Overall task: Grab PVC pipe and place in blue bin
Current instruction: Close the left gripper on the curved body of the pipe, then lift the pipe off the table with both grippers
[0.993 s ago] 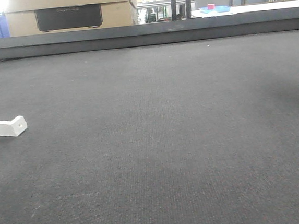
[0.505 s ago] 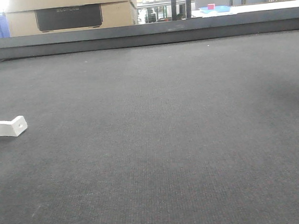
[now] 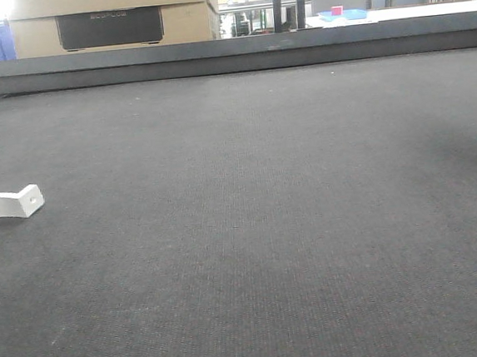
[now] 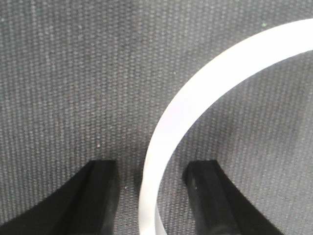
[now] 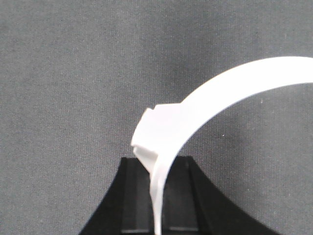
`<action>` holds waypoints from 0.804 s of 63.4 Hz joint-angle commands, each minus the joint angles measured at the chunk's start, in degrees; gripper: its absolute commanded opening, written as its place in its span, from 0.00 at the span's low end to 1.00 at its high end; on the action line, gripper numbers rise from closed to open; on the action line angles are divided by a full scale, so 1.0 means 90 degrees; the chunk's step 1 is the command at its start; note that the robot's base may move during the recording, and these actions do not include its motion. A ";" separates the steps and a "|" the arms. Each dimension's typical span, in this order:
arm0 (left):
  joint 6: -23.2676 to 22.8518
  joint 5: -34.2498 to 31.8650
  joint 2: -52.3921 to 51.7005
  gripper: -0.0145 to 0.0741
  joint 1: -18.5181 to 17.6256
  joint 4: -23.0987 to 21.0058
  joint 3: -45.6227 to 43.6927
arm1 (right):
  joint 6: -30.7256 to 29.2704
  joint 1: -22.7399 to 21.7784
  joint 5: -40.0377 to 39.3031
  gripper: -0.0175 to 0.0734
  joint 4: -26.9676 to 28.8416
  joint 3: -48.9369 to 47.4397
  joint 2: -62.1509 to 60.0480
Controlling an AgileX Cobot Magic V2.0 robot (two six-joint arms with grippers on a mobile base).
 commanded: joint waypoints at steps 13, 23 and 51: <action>0.0000 -0.0040 0.0049 0.16 0.0024 0.0013 -0.0006 | -0.0056 0.0012 -0.0136 0.01 -0.0017 -0.0049 -0.0057; 0.0000 -0.0040 0.0049 0.04 0.0024 0.0013 -0.0006 | -0.0056 0.0012 -0.0184 0.01 -0.0017 -0.0049 -0.0057; -0.0116 -0.0186 -0.1977 0.04 -0.0711 -0.0193 -0.0018 | -0.0067 0.0012 -0.0223 0.01 -0.0017 -0.0049 -0.0817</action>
